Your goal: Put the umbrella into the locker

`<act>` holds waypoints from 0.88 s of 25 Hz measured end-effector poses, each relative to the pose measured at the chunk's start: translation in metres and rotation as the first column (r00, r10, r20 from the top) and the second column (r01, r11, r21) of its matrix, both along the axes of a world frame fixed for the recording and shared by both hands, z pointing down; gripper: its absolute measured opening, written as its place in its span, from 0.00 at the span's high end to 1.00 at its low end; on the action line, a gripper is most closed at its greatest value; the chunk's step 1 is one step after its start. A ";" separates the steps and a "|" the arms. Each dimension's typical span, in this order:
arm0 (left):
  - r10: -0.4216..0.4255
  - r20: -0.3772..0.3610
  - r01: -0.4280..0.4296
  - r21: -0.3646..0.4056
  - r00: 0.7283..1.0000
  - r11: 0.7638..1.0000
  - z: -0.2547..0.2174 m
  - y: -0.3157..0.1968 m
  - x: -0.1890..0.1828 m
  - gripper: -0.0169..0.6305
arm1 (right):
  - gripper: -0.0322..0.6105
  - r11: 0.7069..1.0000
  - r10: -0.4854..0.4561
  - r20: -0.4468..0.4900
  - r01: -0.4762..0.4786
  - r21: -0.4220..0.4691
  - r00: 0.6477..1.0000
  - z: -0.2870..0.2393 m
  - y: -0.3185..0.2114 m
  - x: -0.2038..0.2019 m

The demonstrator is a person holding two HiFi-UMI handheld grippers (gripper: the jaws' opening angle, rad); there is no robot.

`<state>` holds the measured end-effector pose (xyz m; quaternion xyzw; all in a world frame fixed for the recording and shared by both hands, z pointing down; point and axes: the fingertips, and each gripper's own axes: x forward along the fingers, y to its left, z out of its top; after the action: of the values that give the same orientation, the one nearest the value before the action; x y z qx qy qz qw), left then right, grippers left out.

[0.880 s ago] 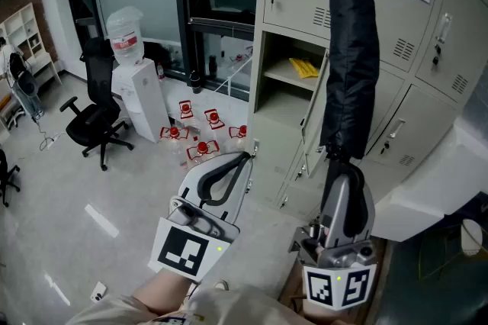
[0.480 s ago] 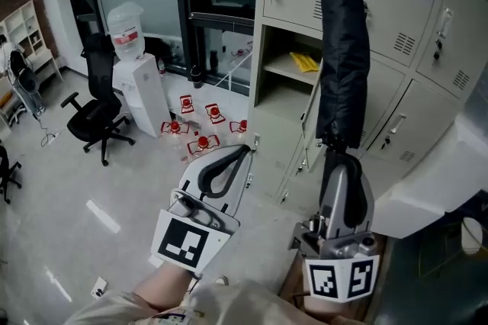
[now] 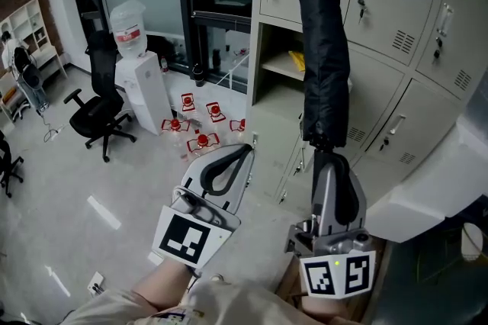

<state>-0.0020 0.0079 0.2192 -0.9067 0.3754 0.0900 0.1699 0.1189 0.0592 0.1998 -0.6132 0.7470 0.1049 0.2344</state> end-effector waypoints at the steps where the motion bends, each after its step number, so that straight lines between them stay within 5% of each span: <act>1: 0.000 0.002 0.000 0.001 1.000 1.000 0.001 0.000 0.004 0.96 | 0.89 1.000 -0.006 0.006 0.006 -0.007 1.000 0.002 0.000 0.003; 22: -0.037 0.015 0.037 -0.041 0.999 0.998 0.039 -0.017 0.040 0.96 | 0.89 0.969 -0.114 0.133 0.140 -0.203 0.985 0.070 -0.042 0.035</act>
<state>0.0381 -0.0090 0.2583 -0.9036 0.3927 0.0725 0.1553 0.1535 0.0169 0.2697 -0.5908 0.7762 -0.0276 0.2184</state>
